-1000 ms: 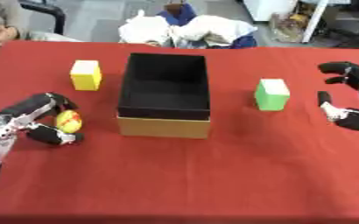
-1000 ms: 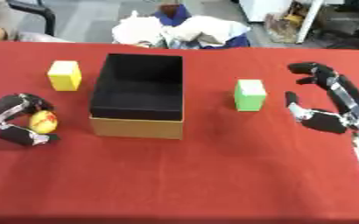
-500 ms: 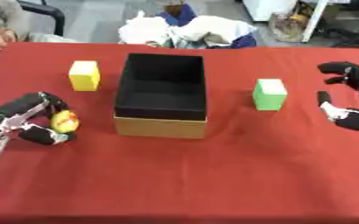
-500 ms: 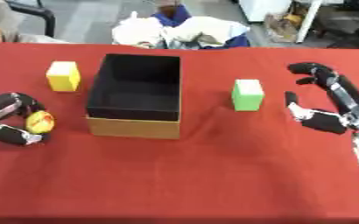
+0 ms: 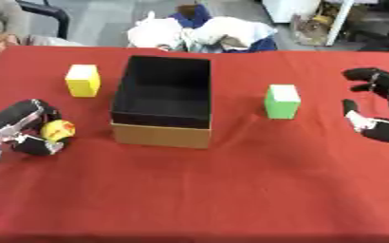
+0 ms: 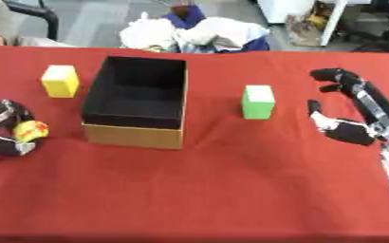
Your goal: Pick up objects on the table and place them in the box.
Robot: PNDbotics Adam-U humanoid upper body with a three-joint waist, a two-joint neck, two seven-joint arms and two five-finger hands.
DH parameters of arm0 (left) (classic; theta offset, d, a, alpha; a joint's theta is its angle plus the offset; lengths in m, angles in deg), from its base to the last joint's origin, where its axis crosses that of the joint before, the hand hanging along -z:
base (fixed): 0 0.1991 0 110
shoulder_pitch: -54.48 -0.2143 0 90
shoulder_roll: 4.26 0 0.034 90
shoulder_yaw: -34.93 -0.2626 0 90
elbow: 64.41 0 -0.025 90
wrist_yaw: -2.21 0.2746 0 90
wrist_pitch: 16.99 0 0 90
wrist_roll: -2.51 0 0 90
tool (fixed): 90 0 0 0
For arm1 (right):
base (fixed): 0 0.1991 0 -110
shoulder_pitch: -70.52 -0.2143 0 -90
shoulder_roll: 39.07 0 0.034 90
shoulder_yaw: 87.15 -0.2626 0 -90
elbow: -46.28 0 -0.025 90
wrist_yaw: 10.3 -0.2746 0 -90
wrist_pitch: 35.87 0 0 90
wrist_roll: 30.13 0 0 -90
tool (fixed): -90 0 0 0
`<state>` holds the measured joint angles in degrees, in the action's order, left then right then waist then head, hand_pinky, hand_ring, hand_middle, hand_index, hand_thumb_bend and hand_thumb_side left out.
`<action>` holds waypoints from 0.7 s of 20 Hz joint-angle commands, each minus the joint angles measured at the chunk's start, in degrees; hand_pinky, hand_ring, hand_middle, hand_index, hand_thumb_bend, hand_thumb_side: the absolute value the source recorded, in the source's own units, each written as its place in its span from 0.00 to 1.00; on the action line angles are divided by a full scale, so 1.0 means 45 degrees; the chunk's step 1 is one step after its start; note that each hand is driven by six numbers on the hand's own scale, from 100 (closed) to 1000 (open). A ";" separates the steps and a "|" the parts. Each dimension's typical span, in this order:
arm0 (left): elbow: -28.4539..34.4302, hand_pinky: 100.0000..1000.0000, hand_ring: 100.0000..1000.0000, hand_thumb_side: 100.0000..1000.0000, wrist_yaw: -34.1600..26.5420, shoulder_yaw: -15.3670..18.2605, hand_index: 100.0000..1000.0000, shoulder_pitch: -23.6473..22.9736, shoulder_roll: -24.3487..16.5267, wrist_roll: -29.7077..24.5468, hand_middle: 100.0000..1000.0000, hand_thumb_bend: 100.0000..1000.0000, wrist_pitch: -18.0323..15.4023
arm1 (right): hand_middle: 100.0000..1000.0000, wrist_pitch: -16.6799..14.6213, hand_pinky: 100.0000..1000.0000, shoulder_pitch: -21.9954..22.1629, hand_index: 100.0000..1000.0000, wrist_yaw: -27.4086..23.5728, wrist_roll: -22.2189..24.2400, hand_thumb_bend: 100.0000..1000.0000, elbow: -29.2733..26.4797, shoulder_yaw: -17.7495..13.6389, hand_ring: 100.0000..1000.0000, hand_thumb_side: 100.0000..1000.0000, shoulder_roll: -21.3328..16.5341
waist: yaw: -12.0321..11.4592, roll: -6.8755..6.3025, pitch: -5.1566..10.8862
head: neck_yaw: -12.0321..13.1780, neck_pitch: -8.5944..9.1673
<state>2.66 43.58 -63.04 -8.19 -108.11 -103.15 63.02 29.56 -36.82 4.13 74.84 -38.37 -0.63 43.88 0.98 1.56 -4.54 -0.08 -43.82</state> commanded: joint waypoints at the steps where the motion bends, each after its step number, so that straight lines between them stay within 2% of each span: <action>1: 0.0456 0.41 0.29 0.07 -0.0369 0.0288 0.50 0.0164 -0.0540 0.0101 0.30 0.13 0.0151 | 0.81 0.0004 0.76 -0.0130 0.88 -0.0114 -0.0035 0.00 -0.0074 -0.0101 0.87 0.13 -0.0278 | -0.0019 -0.0014 0.0176 | -0.0011 -0.0066; 3: 0.0605 0.40 0.28 0.04 -0.0588 0.0359 0.48 0.0174 -0.0543 0.0261 0.29 0.10 0.0243 | 0.81 0.0006 0.76 -0.0128 0.88 -0.0116 -0.0040 0.00 -0.0069 -0.0106 0.87 0.14 -0.0274 | -0.0024 -0.0013 0.0180 | -0.0028 -0.0066; 4: 0.0704 0.39 0.27 0.02 -0.0710 0.0406 0.47 0.0184 -0.0544 0.0348 0.28 0.03 0.0293 | 0.81 0.0006 0.76 -0.0126 0.88 -0.0117 -0.0042 0.00 -0.0068 -0.0106 0.87 0.14 -0.0274 | -0.0028 -0.0010 0.0183 | -0.0034 -0.0066; 6: 0.0936 0.39 0.26 0.01 -0.0979 0.0510 0.46 0.0205 -0.0549 0.0506 0.27 0.00 0.0409 | 0.81 0.0007 0.76 -0.0120 0.88 -0.0116 -0.0044 0.00 -0.0064 -0.0108 0.87 0.14 -0.0277 | -0.0038 -0.0004 0.0187 | -0.0041 -0.0066; 14: 0.2060 0.39 0.25 0.03 -0.2163 0.0795 0.46 0.0735 -0.0563 0.0851 0.27 0.00 0.1002 | 0.81 0.0001 0.76 -0.0127 0.88 -0.0121 -0.0041 0.00 -0.0051 -0.0086 0.87 0.14 -0.0269 | -0.0064 0.0028 0.0213 | -0.0024 -0.0064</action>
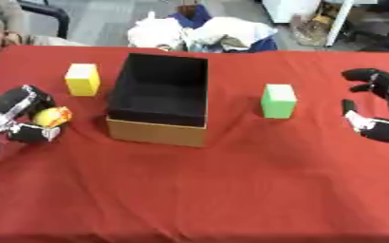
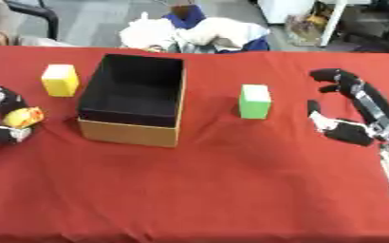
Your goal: Pick up objects on the table and place them in the box.
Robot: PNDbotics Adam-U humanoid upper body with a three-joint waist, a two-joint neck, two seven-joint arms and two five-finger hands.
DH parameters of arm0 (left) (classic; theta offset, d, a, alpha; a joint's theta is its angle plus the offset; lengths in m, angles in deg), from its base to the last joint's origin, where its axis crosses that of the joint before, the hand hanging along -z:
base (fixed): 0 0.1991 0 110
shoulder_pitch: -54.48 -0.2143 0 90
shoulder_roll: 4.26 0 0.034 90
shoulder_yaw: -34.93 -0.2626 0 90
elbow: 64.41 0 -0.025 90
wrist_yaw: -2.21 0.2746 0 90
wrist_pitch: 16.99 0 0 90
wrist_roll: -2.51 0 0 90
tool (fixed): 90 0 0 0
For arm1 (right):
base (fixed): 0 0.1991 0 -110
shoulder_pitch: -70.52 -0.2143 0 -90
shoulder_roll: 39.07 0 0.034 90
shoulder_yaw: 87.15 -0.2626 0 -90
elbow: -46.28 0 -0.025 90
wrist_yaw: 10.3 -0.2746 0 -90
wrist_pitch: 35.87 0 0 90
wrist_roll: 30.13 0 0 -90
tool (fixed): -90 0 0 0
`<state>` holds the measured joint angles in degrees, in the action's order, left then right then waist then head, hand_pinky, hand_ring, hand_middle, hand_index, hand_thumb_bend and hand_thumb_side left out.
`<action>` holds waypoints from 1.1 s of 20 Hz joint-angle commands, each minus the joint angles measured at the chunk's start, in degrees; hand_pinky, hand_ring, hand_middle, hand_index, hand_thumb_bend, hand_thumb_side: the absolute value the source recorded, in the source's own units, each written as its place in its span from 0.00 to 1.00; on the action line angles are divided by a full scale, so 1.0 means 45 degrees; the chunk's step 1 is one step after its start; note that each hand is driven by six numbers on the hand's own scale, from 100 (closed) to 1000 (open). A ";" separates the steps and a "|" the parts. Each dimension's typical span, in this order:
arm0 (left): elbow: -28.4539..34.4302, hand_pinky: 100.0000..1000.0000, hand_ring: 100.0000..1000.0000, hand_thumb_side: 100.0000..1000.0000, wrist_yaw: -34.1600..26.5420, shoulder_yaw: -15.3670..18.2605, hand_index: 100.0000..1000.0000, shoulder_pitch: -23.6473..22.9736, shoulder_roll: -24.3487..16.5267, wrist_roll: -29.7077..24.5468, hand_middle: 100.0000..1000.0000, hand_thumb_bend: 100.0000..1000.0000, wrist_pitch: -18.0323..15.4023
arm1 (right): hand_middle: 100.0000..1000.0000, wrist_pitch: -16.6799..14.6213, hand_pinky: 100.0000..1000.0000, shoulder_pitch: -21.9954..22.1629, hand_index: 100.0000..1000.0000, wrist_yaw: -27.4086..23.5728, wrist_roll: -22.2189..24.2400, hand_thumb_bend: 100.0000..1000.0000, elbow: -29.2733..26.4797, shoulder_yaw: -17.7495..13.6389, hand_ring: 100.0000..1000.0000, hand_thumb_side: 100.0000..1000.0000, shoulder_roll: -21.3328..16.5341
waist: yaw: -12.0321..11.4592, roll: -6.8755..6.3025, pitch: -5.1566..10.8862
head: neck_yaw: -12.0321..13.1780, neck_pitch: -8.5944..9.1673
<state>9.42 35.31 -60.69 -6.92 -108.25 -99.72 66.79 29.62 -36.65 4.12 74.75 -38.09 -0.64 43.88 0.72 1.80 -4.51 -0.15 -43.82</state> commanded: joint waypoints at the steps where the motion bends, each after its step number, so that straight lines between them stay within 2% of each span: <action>1: 0.0644 0.39 0.25 0.03 -0.0389 0.0277 0.46 0.0578 -0.0510 0.0090 0.27 0.00 0.0227 | 0.81 -0.0015 0.76 -0.0165 0.88 -0.0123 -0.0017 0.00 -0.0111 -0.0081 0.87 0.14 -0.0264 | 0.0001 -0.0015 0.0212 | -0.0001 -0.0057; 7: 0.0779 0.39 0.25 0.03 -0.0542 0.0116 0.46 0.1235 -0.0233 0.0269 0.27 0.00 0.0505 | 0.81 -0.0020 0.76 -0.0168 0.88 -0.0141 -0.0011 0.00 -0.0100 -0.0068 0.87 0.14 -0.0253 | 0.0043 0.0016 0.0235 | 0.0023 -0.0038; 12: 0.0362 0.39 0.25 0.07 -0.0716 -0.0300 0.45 0.2280 0.0533 0.0414 0.26 0.00 0.0606 | 0.81 -0.0038 0.76 -0.0203 0.88 -0.0183 0.0064 0.00 -0.0091 0.0027 0.87 0.15 -0.0147 | 0.0101 0.0067 0.0274 | 0.0089 -0.0024; 17: -0.0421 0.40 0.26 0.07 -0.0458 -0.0833 0.46 0.3336 0.1504 0.0236 0.27 0.00 0.0393 | 0.81 -0.0081 0.76 -0.0283 0.88 -0.0251 0.0174 0.00 -0.0080 0.0137 0.87 0.16 -0.0083 | 0.0254 0.0149 0.0263 | 0.0222 0.0038; 22: -0.1676 0.44 0.31 0.06 0.0543 -0.1307 0.51 0.4126 0.2247 -0.0204 0.33 0.00 -0.0174 | 0.81 -0.0108 0.76 -0.0360 0.88 -0.0289 0.0257 0.00 -0.0077 0.0205 0.87 0.16 -0.0030 | 0.0389 0.0160 0.0205 | 0.0345 0.0082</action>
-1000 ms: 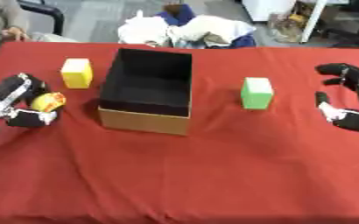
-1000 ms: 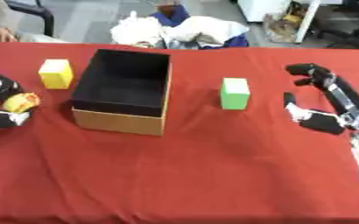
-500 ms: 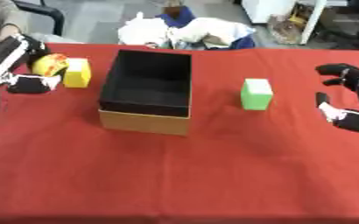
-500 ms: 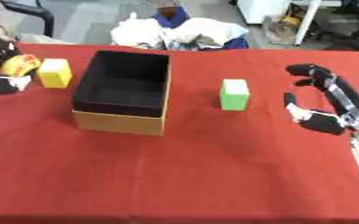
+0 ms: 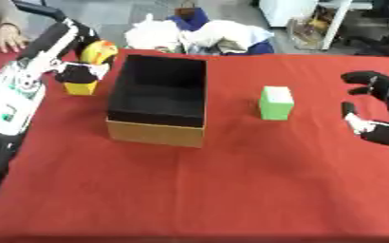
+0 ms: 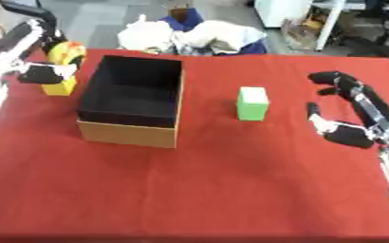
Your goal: Pick up objects on the table and place them in the box.
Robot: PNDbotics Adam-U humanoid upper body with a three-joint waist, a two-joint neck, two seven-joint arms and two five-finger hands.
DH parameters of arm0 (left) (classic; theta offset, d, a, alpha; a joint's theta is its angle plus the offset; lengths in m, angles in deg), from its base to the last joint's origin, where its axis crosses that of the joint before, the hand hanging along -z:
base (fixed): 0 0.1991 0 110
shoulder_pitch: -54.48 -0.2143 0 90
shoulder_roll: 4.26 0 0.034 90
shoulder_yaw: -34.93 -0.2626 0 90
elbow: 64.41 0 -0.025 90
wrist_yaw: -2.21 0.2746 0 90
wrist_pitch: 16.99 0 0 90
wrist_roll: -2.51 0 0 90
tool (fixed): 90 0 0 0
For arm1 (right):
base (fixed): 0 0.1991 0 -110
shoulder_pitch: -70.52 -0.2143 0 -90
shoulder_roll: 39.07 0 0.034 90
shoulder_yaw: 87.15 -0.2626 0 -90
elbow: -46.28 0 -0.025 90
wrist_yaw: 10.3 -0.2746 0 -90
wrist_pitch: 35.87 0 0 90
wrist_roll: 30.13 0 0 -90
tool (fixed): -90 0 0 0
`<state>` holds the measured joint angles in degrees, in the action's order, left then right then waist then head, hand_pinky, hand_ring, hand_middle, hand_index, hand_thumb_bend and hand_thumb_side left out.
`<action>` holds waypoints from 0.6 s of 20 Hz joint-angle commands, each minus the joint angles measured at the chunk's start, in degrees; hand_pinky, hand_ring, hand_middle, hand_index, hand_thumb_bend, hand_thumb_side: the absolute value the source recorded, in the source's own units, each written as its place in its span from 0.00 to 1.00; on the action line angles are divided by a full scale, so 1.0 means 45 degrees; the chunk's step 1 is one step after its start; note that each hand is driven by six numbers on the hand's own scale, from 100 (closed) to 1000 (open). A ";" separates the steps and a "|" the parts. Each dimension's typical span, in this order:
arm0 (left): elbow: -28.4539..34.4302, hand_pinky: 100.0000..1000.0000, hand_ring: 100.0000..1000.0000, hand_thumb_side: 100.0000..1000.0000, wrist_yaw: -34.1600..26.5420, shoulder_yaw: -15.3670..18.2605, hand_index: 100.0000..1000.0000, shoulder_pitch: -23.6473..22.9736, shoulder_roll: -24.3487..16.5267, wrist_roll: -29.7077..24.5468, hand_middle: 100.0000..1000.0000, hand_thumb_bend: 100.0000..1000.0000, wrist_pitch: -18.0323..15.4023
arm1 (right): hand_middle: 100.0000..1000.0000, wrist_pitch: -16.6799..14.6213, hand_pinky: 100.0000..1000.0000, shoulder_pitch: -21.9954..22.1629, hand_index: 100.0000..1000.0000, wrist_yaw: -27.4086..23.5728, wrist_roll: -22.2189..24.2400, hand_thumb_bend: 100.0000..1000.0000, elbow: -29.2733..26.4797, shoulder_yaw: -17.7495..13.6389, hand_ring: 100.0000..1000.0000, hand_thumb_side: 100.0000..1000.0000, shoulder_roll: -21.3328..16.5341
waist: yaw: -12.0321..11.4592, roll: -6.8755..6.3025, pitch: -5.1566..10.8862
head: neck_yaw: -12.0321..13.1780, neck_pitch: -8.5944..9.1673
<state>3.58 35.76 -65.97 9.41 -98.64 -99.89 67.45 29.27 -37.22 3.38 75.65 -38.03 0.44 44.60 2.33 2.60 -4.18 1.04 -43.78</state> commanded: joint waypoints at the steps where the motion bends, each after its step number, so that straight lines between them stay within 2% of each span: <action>1: -0.0652 0.45 0.32 0.07 0.0662 -0.0217 0.53 0.0621 0.0221 -0.0265 0.34 0.02 -0.0499 | 0.81 -0.0035 0.76 -0.0247 0.88 -0.0125 0.0068 0.00 -0.0090 -0.0027 0.87 0.16 -0.0185 | 0.0057 -0.0026 0.0117 | 0.0109 0.0077; 2: -0.0900 0.48 0.35 0.11 0.0858 -0.0271 0.56 0.0717 0.0314 -0.0336 0.37 0.07 -0.0683 | 0.81 -0.0037 0.76 -0.0254 0.88 -0.0126 0.0076 0.00 -0.0089 -0.0023 0.87 0.16 -0.0181 | 0.0074 -0.0033 0.0108 | 0.0129 0.0077; 3: -0.1154 0.51 0.39 0.13 0.1062 -0.0367 0.59 0.0811 0.0406 -0.0469 0.41 0.21 -0.0912 | 0.81 -0.0039 0.76 -0.0260 0.88 -0.0127 0.0087 0.00 -0.0088 -0.0013 0.87 0.17 -0.0175 | 0.0098 -0.0045 0.0100 | 0.0154 0.0071; 4: -0.1382 0.53 0.42 0.20 0.1263 -0.0425 0.62 0.0892 0.0480 -0.0576 0.44 0.20 -0.1139 | 0.81 -0.0041 0.76 -0.0265 0.88 -0.0129 0.0098 0.00 -0.0087 -0.0005 0.87 0.17 -0.0169 | 0.0113 -0.0055 0.0093 | 0.0172 0.0070; 5: -0.1576 0.55 0.45 0.26 0.1444 -0.0495 0.66 0.0953 0.0548 -0.0695 0.47 0.26 -0.1370 | 0.81 -0.0042 0.76 -0.0273 0.88 -0.0131 0.0108 0.00 -0.0088 0.0001 0.87 0.17 -0.0160 | 0.0131 -0.0067 0.0085 | 0.0193 0.0073; 8: -0.1927 0.60 0.52 0.32 0.1835 -0.0611 0.73 0.1016 0.0656 -0.0916 0.53 0.35 -0.1901 | 0.81 -0.0037 0.76 -0.0282 0.88 -0.0139 0.0120 0.00 -0.0089 0.0007 0.87 0.18 -0.0148 | 0.0187 -0.0084 0.0065 | 0.0198 0.0065; 11: -0.2114 0.62 0.56 0.46 0.2157 -0.0735 0.77 0.1006 0.0613 -0.1090 0.58 0.51 -0.2276 | 0.81 -0.0029 0.76 -0.0257 0.88 -0.0136 0.0099 0.00 -0.0083 -0.0013 0.87 0.18 -0.0161 | 0.0213 -0.0087 0.0069 | 0.0208 0.0068; 12: -0.2127 0.63 0.58 0.46 0.2235 -0.0745 0.78 0.1000 0.0576 -0.1111 0.60 0.51 -0.2349 | 0.81 -0.0029 0.76 -0.0250 0.88 -0.0137 0.0093 0.00 -0.0084 -0.0017 0.87 0.18 -0.0164 | 0.0209 -0.0088 0.0073 | 0.0207 0.0068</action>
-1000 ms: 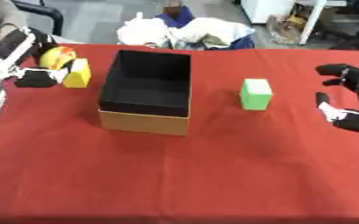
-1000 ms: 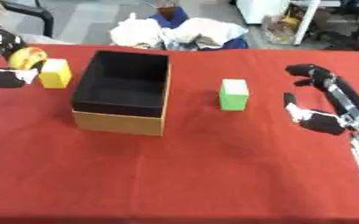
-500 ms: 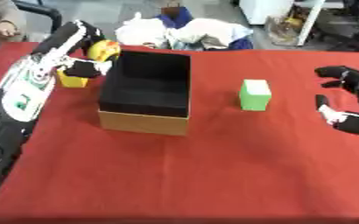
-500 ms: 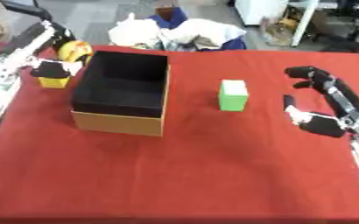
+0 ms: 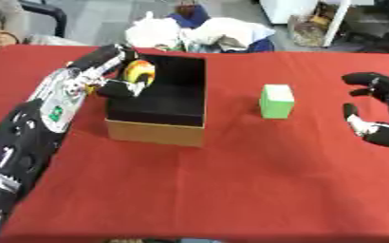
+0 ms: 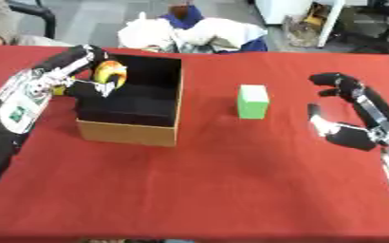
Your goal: Pick up objects on the table and place them in the box.
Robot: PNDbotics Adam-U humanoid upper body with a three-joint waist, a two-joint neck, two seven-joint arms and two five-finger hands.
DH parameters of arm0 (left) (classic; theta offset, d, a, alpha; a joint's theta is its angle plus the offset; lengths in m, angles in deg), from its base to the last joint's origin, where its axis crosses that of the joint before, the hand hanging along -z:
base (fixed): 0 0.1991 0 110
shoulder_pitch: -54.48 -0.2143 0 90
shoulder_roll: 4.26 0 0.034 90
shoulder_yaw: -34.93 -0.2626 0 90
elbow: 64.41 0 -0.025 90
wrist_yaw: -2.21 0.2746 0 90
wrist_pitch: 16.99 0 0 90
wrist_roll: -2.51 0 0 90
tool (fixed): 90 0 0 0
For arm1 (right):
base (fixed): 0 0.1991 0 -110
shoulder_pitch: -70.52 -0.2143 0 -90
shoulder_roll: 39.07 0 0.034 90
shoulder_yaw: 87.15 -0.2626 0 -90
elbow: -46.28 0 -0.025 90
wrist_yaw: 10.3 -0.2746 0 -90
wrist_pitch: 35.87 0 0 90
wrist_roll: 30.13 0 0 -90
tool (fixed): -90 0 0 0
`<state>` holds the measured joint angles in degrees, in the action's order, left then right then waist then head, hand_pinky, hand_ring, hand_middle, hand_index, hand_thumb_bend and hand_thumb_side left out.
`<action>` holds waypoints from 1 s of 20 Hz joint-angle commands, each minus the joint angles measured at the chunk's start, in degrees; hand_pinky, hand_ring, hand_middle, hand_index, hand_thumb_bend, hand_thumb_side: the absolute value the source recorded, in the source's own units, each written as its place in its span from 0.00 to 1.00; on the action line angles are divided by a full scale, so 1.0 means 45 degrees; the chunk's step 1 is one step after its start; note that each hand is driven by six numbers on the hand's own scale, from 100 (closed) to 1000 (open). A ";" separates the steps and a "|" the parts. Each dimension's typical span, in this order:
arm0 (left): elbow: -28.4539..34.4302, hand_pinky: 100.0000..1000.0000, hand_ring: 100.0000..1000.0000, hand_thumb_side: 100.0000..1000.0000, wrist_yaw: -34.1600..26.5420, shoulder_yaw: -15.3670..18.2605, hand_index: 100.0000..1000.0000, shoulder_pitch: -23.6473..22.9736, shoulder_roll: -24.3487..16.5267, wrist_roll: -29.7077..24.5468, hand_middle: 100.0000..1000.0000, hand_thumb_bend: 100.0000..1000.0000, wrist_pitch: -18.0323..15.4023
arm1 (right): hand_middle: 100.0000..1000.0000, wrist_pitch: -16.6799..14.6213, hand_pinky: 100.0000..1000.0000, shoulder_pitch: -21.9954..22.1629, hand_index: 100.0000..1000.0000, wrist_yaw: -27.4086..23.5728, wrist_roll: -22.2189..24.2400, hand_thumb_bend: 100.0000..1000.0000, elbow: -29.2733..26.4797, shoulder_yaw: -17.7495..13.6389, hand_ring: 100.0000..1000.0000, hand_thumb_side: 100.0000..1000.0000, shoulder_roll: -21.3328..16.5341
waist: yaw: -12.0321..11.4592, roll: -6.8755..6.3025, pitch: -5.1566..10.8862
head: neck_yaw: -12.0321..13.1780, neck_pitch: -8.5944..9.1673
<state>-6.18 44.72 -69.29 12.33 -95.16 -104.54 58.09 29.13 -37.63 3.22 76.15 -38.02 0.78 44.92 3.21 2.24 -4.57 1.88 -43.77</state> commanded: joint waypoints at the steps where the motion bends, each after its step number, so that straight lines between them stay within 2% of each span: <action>1: 0.0062 0.63 0.59 0.61 0.0323 -0.0008 0.79 0.0344 -0.0237 -0.0098 0.61 0.69 -0.0335 | 0.81 0.0004 0.76 -0.0153 0.88 -0.0098 -0.0020 0.00 -0.0086 -0.0092 0.87 0.18 -0.0233 | 0.0002 -0.0009 0.0167 | 0.0016 0.0063; 3: 0.0185 0.65 0.61 0.69 0.0282 0.0060 0.80 0.0337 -0.0365 -0.0133 0.64 0.80 -0.0439 | 0.81 0.0006 0.76 -0.0137 0.88 -0.0095 -0.0016 0.00 -0.0085 -0.0093 0.87 0.18 -0.0224 | -0.0032 -0.0020 0.0189 | 0.0025 0.0061; 6: 0.0523 0.66 0.62 0.71 -0.0038 0.0212 0.80 0.0312 -0.0587 -0.0091 0.65 0.83 -0.0431 | 0.81 0.0010 0.76 -0.0116 0.88 -0.0093 -0.0007 0.00 -0.0083 -0.0093 0.87 0.18 -0.0221 | -0.0072 -0.0034 0.0222 | 0.0013 0.0071; 11: 0.1618 0.65 0.61 0.56 -0.0740 0.0570 0.79 0.0395 -0.1233 0.0370 0.64 0.79 0.0059 | 0.81 0.0018 0.76 -0.0077 0.88 -0.0088 -0.0027 0.00 -0.0070 -0.0104 0.87 0.19 -0.0260 | -0.0115 -0.0046 0.0268 | 0.0004 0.0078; 12: 0.1775 0.65 0.61 0.56 -0.0752 0.0644 0.79 0.0440 -0.1394 0.0460 0.64 0.79 0.0173 | 0.81 0.0017 0.76 -0.0072 0.88 -0.0086 -0.0026 0.00 -0.0067 -0.0102 0.87 0.19 -0.0262 | -0.0117 -0.0051 0.0276 | 0.0006 0.0077; 13: 0.1890 0.66 0.62 0.50 -0.0718 0.0714 0.79 0.0490 -0.1565 0.0544 0.64 0.80 0.0271 | 0.81 0.0019 0.76 -0.0065 0.88 -0.0085 -0.0028 0.00 -0.0064 -0.0103 0.87 0.19 -0.0264 | -0.0121 -0.0057 0.0285 | 0.0002 0.0080; 14: 0.1957 0.66 0.62 0.49 -0.0614 0.0796 0.79 0.0557 -0.1780 0.0636 0.64 0.80 0.0340 | 0.81 0.0019 0.76 -0.0059 0.88 -0.0085 -0.0031 0.00 -0.0062 -0.0101 0.87 0.19 -0.0271 | -0.0120 -0.0065 0.0291 | -0.0006 0.0087; 17: 0.1806 0.67 0.65 0.37 -0.0007 0.0953 0.80 0.0773 -0.2383 0.0835 0.66 0.82 0.0322 | 0.81 0.0019 0.76 -0.0036 0.88 -0.0081 -0.0021 0.00 -0.0046 -0.0087 0.87 0.20 -0.0295 | -0.0121 -0.0097 0.0307 | -0.0023 0.0096; 20: 0.1203 0.68 0.67 0.35 0.0685 0.1065 0.81 0.0961 -0.2814 0.0842 0.68 0.84 -0.0001 | 0.81 0.0011 0.76 -0.0023 0.88 -0.0079 -0.0001 0.00 -0.0035 -0.0068 0.87 0.20 -0.0302 | -0.0106 -0.0130 0.0302 | -0.0050 0.0116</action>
<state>-0.56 46.59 -65.40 15.08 -105.38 -100.99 58.60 29.18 -37.12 3.19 76.19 -37.79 0.77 44.91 2.73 1.78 -3.94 1.84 -43.74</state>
